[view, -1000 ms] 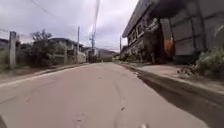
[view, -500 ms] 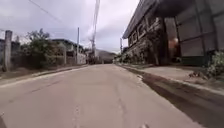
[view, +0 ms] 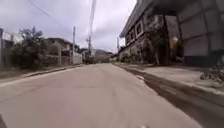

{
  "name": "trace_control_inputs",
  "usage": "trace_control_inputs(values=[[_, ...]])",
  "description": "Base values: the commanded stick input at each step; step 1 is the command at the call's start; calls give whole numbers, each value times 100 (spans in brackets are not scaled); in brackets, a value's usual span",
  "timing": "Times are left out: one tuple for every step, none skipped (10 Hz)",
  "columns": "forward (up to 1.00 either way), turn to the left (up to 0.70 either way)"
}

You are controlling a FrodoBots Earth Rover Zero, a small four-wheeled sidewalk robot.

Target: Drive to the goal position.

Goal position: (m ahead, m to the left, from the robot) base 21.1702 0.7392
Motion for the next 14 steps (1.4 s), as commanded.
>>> trace_control_inputs(values=[[100, 0], [100, 0], [100, 0], [100, 0], [100, 0], [100, 0], [100, -5], [100, -19], [100, -29], [100, -4], [100, 0], [100, 0], [100, -3], [100, -15]])
